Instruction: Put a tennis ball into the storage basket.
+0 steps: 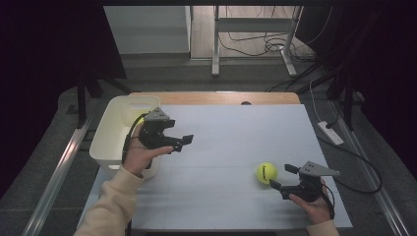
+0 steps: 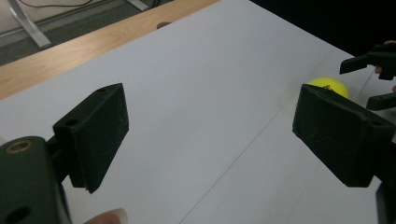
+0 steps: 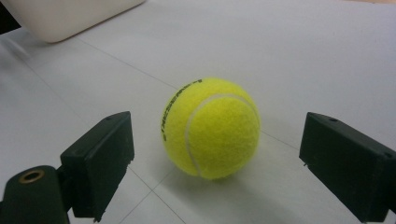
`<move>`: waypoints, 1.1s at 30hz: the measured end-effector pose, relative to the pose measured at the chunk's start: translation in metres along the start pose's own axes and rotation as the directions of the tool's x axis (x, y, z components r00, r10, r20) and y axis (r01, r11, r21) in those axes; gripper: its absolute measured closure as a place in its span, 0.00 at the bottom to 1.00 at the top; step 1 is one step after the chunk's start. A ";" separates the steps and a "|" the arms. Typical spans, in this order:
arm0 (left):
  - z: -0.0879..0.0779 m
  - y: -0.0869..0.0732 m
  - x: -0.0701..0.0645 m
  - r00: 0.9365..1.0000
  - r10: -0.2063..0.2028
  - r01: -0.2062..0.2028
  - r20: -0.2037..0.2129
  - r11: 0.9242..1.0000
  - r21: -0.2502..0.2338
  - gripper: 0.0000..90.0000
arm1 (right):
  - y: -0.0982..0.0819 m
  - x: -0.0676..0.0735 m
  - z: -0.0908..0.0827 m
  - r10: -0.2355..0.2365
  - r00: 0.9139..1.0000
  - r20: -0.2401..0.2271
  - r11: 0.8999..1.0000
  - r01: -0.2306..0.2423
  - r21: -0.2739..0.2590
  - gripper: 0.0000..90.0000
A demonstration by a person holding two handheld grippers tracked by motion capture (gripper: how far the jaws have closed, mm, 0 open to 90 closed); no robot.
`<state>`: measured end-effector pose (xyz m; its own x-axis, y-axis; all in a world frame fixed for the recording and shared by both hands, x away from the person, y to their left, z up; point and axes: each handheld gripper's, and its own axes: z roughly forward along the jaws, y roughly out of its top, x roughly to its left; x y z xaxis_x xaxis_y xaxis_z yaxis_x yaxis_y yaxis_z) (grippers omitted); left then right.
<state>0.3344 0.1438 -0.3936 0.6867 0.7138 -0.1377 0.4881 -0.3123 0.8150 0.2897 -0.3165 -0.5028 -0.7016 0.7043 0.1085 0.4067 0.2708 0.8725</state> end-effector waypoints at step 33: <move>0.051 0.006 -0.039 0.991 0.072 -0.077 0.109 0.996 0.039 0.12 | 0.000 -0.003 0.003 0.001 1.000 0.001 1.000 -0.001 0.011 0.11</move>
<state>0.3387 0.0821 -0.4120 0.7744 0.6172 -0.1391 0.4547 -0.3901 0.8007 0.2938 -0.3166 -0.5049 -0.7004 0.7054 0.1088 0.4141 0.2775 0.8669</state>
